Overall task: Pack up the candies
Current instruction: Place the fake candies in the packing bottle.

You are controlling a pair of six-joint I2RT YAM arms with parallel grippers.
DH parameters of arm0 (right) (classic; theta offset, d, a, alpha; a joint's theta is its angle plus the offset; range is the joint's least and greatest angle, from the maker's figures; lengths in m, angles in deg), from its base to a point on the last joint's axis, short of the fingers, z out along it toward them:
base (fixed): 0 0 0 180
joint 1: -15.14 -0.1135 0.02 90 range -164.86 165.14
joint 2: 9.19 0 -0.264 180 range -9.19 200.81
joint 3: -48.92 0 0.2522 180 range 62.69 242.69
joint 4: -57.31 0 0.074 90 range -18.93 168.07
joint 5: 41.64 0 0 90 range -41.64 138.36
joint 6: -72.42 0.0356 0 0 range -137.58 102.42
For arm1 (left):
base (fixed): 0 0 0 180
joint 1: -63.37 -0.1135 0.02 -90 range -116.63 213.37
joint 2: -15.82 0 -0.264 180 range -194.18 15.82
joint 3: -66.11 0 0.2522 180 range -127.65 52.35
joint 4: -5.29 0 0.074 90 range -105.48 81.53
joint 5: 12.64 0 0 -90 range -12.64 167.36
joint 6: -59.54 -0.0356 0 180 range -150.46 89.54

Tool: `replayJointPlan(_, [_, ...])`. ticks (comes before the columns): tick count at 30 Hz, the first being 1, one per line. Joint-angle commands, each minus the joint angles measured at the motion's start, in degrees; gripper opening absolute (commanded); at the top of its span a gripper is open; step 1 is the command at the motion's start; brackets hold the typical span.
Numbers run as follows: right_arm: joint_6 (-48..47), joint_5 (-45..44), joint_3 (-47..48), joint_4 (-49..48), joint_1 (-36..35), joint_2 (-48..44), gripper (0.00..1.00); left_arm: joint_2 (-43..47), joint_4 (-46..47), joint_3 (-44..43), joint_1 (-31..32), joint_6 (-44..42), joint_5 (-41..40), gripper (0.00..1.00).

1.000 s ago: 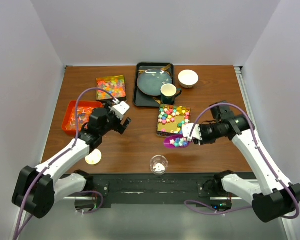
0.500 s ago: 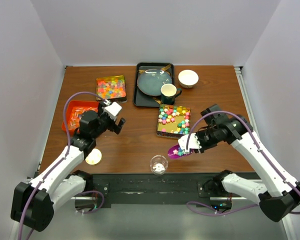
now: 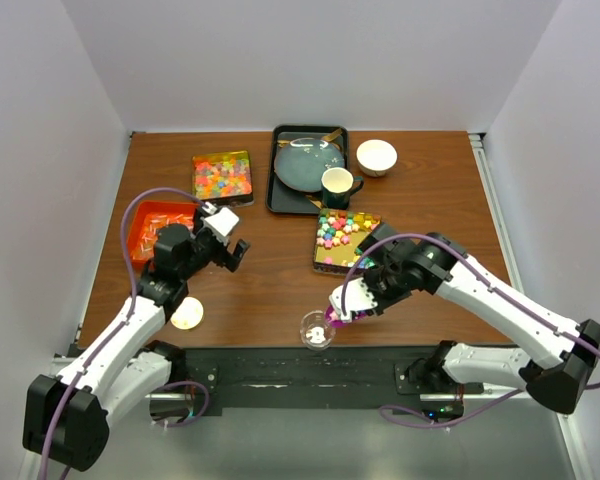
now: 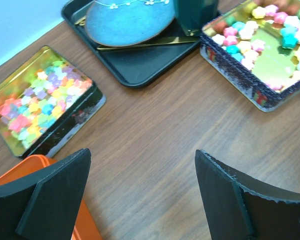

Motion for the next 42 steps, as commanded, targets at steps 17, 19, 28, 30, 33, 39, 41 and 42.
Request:
replayJointPlan(17, [6.4,-19.1,5.4,0.2,-16.6,4.0,0.0,-0.2,3.2,2.0,1.7,0.5,10.3,0.88])
replayJointPlan(19, [6.5,-19.5,5.5,0.8,-17.0,3.7,0.0,-0.8,3.6,1.8,2.4,0.5,10.4,0.88])
replayJointPlan(28, [17.8,-16.6,9.5,-0.7,-11.9,-0.8,0.0,-5.2,-1.9,-1.3,12.7,0.0,16.5,0.86])
replayJointPlan(30, [21.3,-14.4,9.0,-2.3,-5.3,-2.2,0.0,-6.8,-1.7,-2.0,15.6,2.7,17.0,0.85])
replayJointPlan(33, [25.7,-14.6,5.5,-5.8,1.4,-5.2,0.0,-9.9,0.3,-3.2,20.3,5.1,16.2,0.85])
replayJointPlan(39, [31.3,-16.5,0.0,-10.3,8.6,-9.9,0.0,-16.9,0.6,-6.1,29.1,4.5,13.8,0.85])
replayJointPlan(41, [31.3,-16.6,-0.8,-10.6,9.7,-11.0,0.0,-20.4,-0.8,-8.2,31.0,4.4,13.1,0.84])
replayJointPlan(42, [31.3,-16.7,-1.3,-10.7,10.0,-11.4,0.0,-21.8,-1.7,-9.2,31.2,4.4,13.3,0.81])
